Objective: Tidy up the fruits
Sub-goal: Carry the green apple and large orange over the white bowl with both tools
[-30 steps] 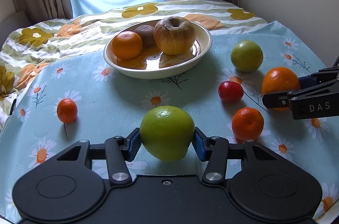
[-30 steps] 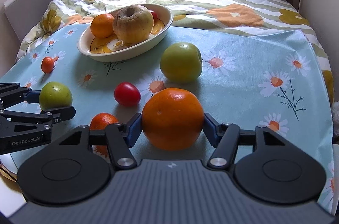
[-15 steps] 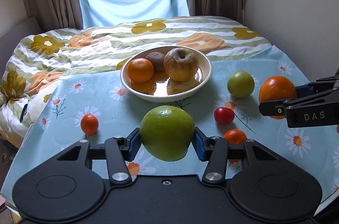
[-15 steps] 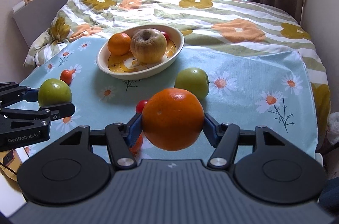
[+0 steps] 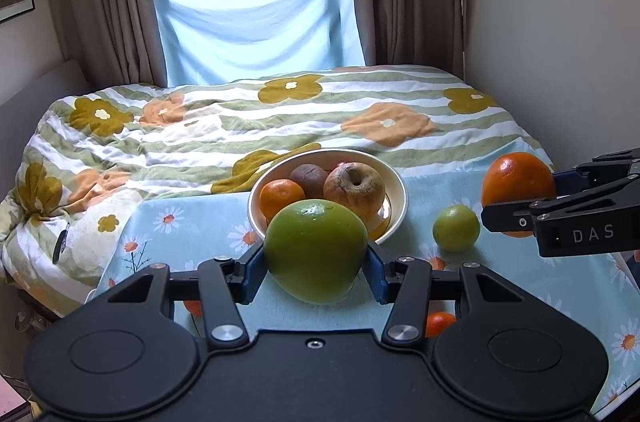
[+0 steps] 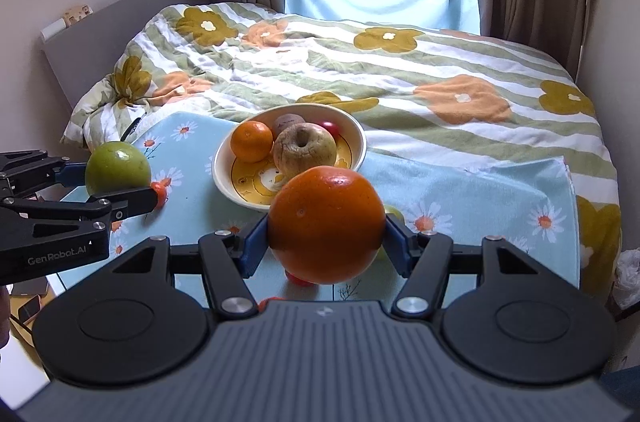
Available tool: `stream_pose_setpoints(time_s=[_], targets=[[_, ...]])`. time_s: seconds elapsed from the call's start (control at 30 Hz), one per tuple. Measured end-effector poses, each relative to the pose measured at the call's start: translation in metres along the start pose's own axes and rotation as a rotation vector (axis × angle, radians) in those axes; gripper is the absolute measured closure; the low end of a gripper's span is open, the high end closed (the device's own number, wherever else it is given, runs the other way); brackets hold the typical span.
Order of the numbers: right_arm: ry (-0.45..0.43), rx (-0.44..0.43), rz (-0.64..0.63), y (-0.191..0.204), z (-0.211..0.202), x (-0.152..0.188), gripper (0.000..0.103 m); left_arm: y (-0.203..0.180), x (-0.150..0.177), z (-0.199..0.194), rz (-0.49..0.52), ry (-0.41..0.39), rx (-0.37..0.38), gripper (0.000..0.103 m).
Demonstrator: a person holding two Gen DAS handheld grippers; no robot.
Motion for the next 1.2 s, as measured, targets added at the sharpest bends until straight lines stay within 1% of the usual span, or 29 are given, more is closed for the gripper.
stream_pose_setpoints(time_s=[0.33,0.73,0.97,1.07,1.2], targets=[[0.004,0.025,0.019,-0.007,0.026,-0.034,0.027,0.013,-0.029,0.039,0.033,0.018,0.03,0.048],[0.015,0.067,0.069,-0.02,0.084,-0.079,0.027,0.027,-0.062,0.107,0.102,0.062,0.088,0.048],[0.028,0.091,0.1,-0.031,0.118,-0.093,0.027,0.025,-0.059,0.136,0.169,0.097,0.128,0.048],[0.039,0.097,0.114,-0.034,0.128,-0.093,0.027,0.021,-0.054,0.143,0.202,0.111,0.147,0.048],[0.052,0.102,0.125,-0.036,0.138,-0.091,0.027,0.017,-0.048,0.152,0.233,0.129,0.154,0.048]])
Point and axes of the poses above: each gripper's, at about its wrist camera, not at the fingertips, and z roughly the way its jaws point, y to its left, x to its underside, the point moved 4 cm from there along z, roughly the way its jaws point, and after that the axes turned 15 degrees about -z, right-handed, at the moved point
